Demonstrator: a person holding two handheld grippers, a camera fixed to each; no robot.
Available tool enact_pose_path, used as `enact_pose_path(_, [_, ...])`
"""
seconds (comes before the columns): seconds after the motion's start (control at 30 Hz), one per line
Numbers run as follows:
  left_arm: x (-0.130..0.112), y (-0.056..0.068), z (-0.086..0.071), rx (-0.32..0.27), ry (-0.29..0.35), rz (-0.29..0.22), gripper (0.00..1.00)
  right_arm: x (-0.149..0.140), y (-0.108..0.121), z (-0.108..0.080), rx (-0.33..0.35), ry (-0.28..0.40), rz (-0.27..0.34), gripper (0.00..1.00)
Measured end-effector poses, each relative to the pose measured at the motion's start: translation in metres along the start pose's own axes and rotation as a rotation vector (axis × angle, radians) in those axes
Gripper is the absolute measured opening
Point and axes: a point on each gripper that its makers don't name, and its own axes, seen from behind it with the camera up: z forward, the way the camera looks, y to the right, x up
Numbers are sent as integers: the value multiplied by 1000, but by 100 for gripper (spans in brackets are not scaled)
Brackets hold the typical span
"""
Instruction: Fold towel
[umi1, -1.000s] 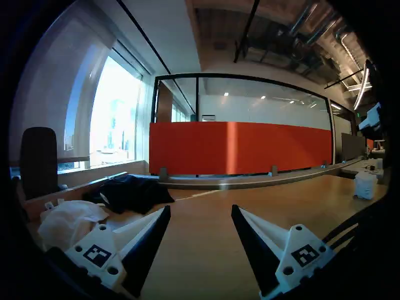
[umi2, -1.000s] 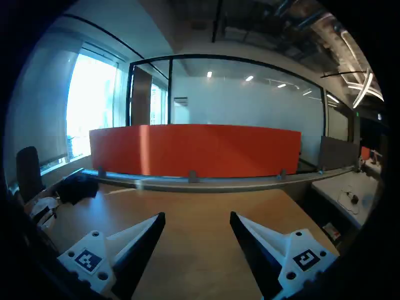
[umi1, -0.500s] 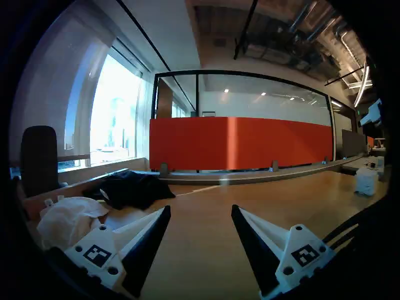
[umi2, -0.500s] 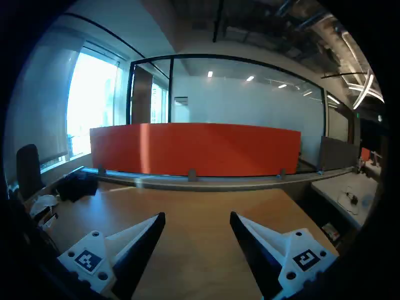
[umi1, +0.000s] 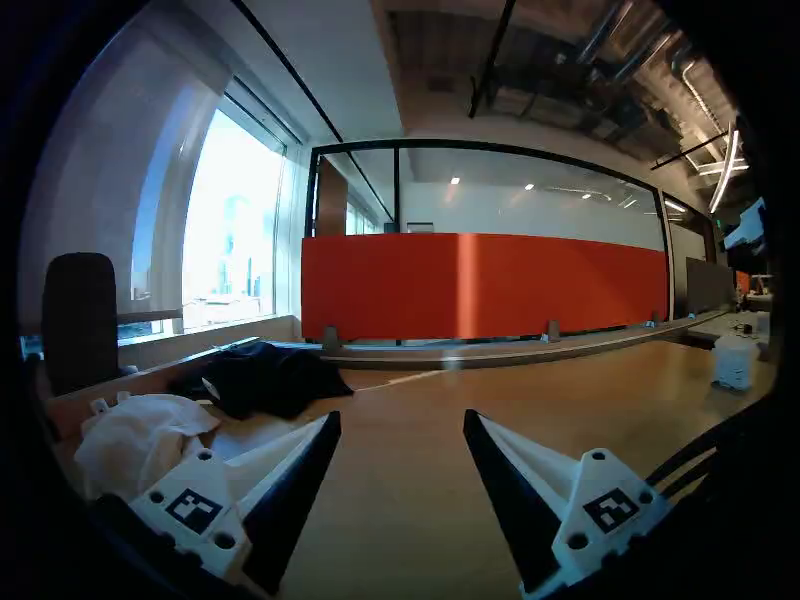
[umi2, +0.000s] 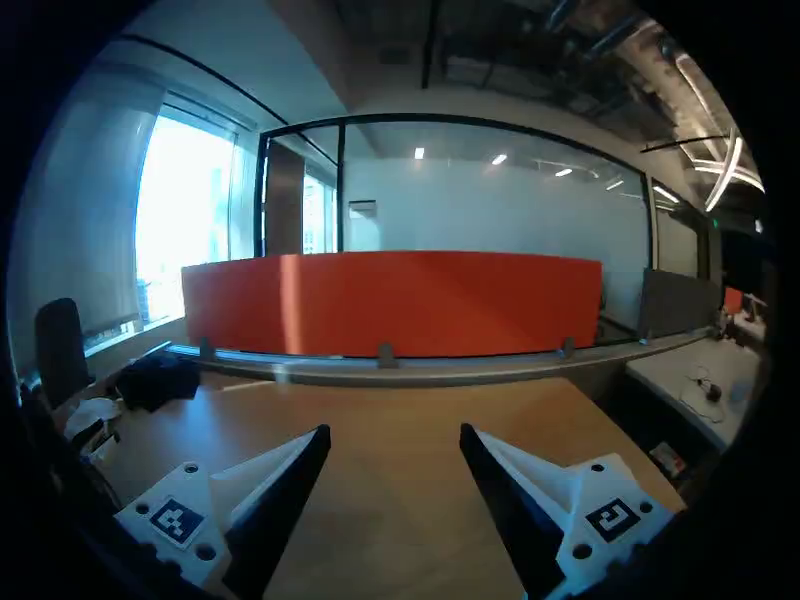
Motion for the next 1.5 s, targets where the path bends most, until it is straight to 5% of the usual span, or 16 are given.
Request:
enact_pose_path(0.5, [-3,-1,1,0,0,0,98,11,36,-7,-39,123,33,100])
enact_pose_path(0.9, [-5,0,1,0,1,0,98,-39,49,-2,-41,163,86,99])
enact_pose_path(1.5, [-6,0,1,0,1,0,98,-99,60,23,-48,186,66,100])
